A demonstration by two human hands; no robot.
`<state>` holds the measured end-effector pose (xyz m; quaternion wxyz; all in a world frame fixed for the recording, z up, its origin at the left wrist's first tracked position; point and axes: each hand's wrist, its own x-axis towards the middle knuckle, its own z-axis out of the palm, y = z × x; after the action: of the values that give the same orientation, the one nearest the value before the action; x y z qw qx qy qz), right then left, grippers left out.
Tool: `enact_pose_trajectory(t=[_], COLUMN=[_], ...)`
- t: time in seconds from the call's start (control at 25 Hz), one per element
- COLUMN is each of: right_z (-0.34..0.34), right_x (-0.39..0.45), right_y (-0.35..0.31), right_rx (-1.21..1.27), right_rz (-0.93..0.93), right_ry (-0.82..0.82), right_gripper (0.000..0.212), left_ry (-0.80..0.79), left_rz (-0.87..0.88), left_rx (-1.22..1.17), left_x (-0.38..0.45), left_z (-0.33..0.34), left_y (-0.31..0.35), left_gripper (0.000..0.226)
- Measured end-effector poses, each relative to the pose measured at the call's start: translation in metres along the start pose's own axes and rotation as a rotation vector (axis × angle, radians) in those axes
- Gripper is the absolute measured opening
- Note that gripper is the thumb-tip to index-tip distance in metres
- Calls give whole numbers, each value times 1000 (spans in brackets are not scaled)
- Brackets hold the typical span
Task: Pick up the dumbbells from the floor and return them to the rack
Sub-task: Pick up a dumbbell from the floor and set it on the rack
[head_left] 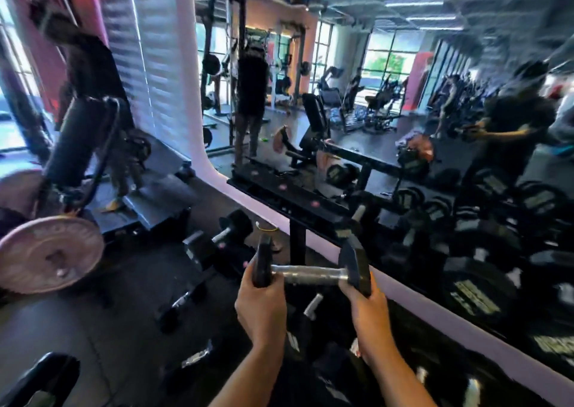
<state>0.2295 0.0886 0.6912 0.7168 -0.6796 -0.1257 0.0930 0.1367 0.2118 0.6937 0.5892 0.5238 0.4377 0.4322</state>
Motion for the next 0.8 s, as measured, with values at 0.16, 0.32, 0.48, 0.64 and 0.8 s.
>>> enact_pose_trajectory(t=[0.16, 0.32, 0.48, 0.64, 0.8], right_z=[38, 67, 93, 125, 164], right_x=[71, 163, 273, 373, 459], right_y=[2, 18, 28, 34, 42], right_rx=[0, 29, 13, -5, -14], right_rz=[19, 41, 44, 17, -5], right_ry=[-30, -97, -199, -279, -347], right_gripper=[43, 43, 42, 40, 39], left_ry=[28, 95, 169, 240, 279], left_rz=[-1, -7, -21, -52, -45], left_rx=[15, 7, -5, -3, -42], left_x=[64, 132, 200, 275, 347], left_z=[35, 93, 165, 230, 280], left_y=[9, 2, -8, -11, -16], left_gripper=[42, 43, 42, 34, 27])
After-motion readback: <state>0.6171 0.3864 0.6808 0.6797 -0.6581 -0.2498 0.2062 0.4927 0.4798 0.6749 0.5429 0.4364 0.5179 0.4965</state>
